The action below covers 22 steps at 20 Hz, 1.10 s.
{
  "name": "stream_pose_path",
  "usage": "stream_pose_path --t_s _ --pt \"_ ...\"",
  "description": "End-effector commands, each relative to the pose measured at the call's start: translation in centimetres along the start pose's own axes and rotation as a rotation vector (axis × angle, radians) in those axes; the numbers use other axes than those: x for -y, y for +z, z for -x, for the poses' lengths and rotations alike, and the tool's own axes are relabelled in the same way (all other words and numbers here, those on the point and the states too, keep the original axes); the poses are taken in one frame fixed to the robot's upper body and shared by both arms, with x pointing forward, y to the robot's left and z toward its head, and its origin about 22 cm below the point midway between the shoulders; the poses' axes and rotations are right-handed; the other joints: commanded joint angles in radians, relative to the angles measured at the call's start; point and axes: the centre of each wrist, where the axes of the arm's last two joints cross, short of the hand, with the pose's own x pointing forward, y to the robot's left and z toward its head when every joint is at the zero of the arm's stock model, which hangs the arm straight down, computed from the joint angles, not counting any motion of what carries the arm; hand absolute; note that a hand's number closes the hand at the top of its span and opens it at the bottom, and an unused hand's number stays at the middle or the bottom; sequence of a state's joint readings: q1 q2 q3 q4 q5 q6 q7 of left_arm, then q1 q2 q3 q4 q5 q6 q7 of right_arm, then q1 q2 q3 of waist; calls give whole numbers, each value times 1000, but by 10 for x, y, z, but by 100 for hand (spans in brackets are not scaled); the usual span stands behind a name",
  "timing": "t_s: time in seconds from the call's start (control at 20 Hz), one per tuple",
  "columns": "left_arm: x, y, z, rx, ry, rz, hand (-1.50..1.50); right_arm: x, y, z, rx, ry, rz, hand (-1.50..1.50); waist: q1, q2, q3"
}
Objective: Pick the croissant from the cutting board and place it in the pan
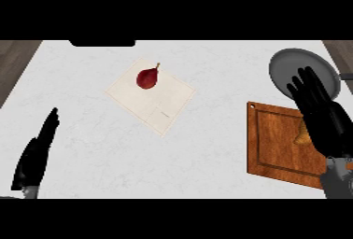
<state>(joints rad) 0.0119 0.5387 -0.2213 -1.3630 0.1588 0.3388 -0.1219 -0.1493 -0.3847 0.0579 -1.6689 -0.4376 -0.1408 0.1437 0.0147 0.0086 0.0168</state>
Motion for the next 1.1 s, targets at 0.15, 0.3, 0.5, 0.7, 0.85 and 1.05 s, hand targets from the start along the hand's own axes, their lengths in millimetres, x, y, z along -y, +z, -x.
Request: stream_pose_path --t_s 0.15,0.3,0.5,0.7,0.85,1.05 --pt "20 -14 -39 104 72 137 0 111 4 1 -251 233 475 -150 -34 6 -16" --pt "29 -15 -49 157 95 178 0 160 49 25 -560 728 522 -150 -44 78 -49" --pt "48 -19 -73 154 149 308 0 181 47 34 -473 827 915 150 -12 13 -16" --pt "50 -20 -95 124 157 335 0 142 35 87 -488 845 971 -150 5 -4 -16" --pt "41 -29 -106 109 137 340 0 135 19 73 -690 890 827 -150 0 -6 -17" --pt "49 -30 -102 104 162 332 0 140 8 42 -885 1078 738 -150 -1 -6 -20"
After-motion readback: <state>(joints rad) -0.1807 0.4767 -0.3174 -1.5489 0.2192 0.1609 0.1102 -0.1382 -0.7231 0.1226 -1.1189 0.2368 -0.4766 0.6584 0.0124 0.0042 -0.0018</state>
